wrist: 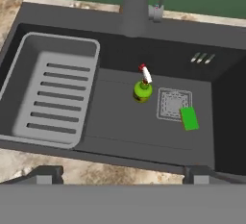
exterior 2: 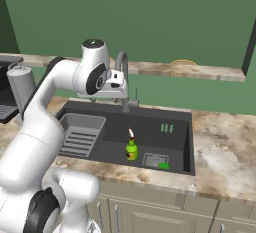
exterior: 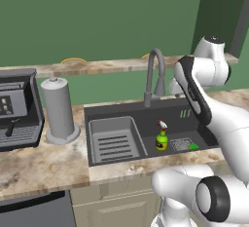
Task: Pick up the spray and sponge from the sink, and place them back in the cabinet, and close the cabinet doors.
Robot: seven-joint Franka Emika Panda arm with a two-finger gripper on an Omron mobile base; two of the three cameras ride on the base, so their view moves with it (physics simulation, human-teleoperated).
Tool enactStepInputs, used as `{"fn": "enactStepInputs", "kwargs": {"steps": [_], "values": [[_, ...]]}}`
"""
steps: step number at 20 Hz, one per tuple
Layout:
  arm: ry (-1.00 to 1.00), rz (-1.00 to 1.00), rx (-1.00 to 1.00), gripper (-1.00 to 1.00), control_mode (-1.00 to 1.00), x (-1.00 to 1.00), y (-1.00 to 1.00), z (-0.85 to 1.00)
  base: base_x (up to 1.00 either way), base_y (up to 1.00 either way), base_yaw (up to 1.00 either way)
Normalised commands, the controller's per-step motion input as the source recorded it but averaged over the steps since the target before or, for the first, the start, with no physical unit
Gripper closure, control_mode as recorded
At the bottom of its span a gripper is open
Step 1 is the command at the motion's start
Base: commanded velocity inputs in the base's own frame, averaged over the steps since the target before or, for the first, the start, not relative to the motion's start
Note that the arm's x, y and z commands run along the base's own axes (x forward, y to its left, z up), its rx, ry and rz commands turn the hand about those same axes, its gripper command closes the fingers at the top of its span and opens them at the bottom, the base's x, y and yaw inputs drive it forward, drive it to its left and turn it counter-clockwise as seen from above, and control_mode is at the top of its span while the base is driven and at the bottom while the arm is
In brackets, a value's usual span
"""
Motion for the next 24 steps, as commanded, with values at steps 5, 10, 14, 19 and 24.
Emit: {"fn": "enactStepInputs", "kwargs": {"steps": [5, 10, 14, 19, 24], "values": [[-0.12, 0.07, 0.00, -1.00, -1.00, 0.00, -0.57, -0.29, 0.00, 0.00, 0.00], [-0.11, 0.05, 0.01, -1.00, -1.00, 0.01, -0.48, -0.28, 0.00, 0.00, 0.00], [-0.07, 0.06, 0.01, -1.00, -1.00, 0.22, -0.39, -0.23, 0.00, 0.00, 0.00], [-0.05, 0.09, 0.02, -1.00, -1.00, 0.37, -0.33, -0.20, 0.00, 0.00, 0.00], [-0.03, 0.09, 0.05, -1.00, -1.00, 0.44, -0.27, -0.22, 0.00, 0.00, 0.00]]}}
